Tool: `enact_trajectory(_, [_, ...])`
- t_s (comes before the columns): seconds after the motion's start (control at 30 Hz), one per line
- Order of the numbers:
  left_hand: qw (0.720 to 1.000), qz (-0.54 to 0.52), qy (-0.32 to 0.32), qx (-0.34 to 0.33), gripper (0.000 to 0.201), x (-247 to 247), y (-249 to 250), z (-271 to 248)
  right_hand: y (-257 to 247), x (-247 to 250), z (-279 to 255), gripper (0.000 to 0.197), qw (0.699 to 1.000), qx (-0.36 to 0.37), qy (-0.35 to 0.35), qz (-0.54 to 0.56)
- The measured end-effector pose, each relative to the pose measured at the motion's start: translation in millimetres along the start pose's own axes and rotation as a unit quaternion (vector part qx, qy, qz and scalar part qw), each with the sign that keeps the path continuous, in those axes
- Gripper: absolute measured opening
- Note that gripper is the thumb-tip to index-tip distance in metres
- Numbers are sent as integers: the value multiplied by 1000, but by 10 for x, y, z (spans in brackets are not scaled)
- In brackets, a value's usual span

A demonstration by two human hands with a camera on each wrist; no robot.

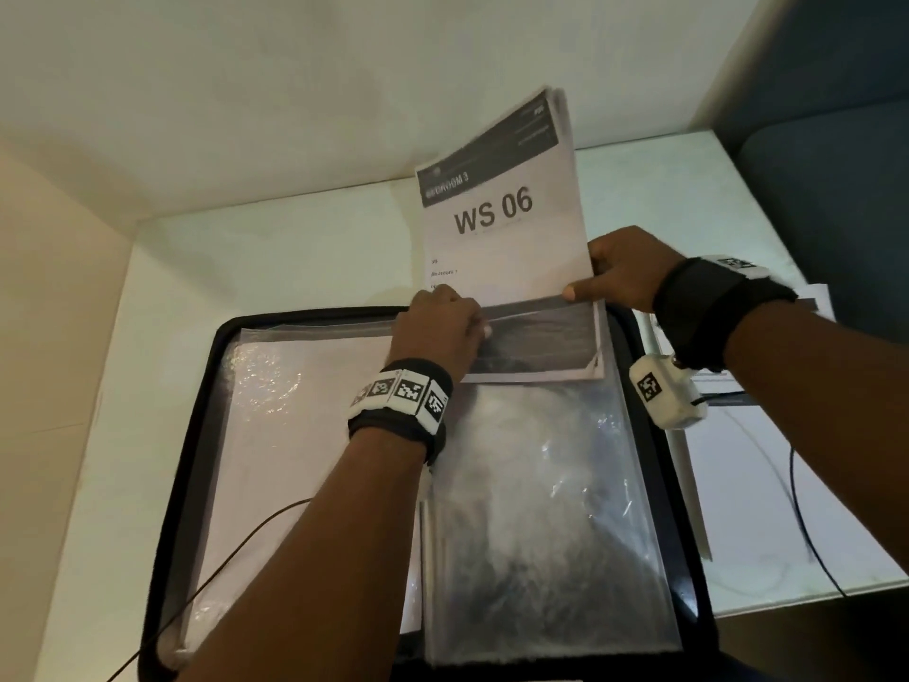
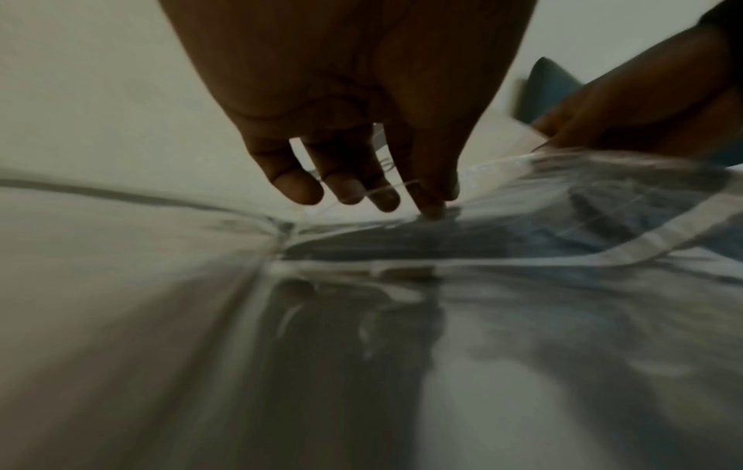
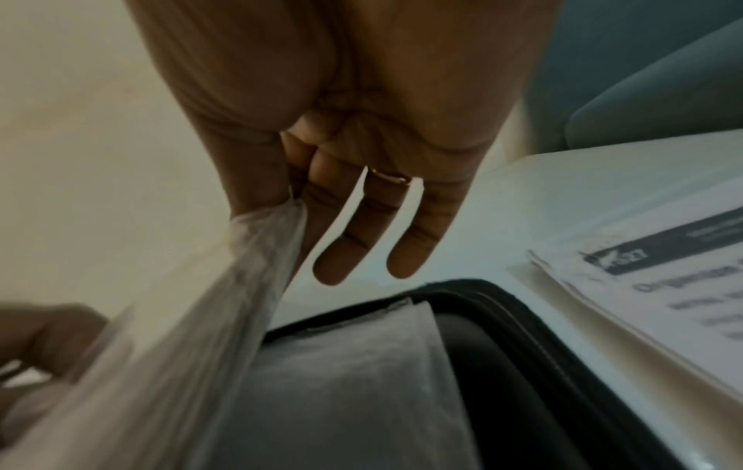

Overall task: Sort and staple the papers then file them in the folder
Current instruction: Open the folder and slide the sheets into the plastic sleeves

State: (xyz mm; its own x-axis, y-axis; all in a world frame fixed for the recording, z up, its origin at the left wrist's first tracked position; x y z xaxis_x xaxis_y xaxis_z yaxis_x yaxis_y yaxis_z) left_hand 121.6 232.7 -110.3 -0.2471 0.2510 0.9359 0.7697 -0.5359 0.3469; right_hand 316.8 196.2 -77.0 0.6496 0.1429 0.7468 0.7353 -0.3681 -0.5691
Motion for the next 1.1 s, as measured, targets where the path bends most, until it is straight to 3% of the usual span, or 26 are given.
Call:
enact_trajectory(0.1, [997, -3, -43, -59, 14, -131, 415, 9, 205, -119, 3, 37, 999, -48, -15, -2])
enact_trajectory(0.17, [996, -10, -56, -70, 16, -182, 603, 27, 397, -159, 7, 48, 988, -114, -3, 102])
enact_trajectory(0.27, [997, -22, -45, -51, 19, -178, 681, 71, 520, -194, 91, 34, 967, -158, 23, 196])
enact_trajectory(0.5, [997, -51, -51, -20, 22, -175, 651, 124, 417, -56, 345, 17, 984, -128, 82, 93])
enact_trajectory(0.67, [997, -73, -11, 36, 15, -65, 500, 133, 235, 21, 308, 37, 996, -67, -9, 60])
enact_trajectory(0.87, [998, -63, -10, 20, 13, -104, 551, 141, 340, -156, 230, 35, 990, -101, -96, 15])
enact_trajectory(1.0, [995, -65, -70, -32, 17, -314, 755, 121, 370, -61, 277, 22, 990, -115, -29, 72])
enact_trajectory(1.1, [995, -75, -42, -50, 20, -308, 898, 128, 318, -35, 274, 21, 987, -111, -17, 112])
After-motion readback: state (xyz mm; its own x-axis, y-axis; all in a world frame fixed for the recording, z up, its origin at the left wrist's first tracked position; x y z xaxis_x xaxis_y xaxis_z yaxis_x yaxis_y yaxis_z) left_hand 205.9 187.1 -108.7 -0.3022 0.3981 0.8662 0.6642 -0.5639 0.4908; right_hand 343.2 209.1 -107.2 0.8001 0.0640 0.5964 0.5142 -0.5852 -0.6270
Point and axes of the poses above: each hand's wrist, its own z-axis towards the middle knuckle, its own x-axis out of the back of the hand, y = z × x, the point moved 9 cm from there along z, towards the middle knuckle, and after that the axes turned 2 degrees about -x, right-handed, at the moved point
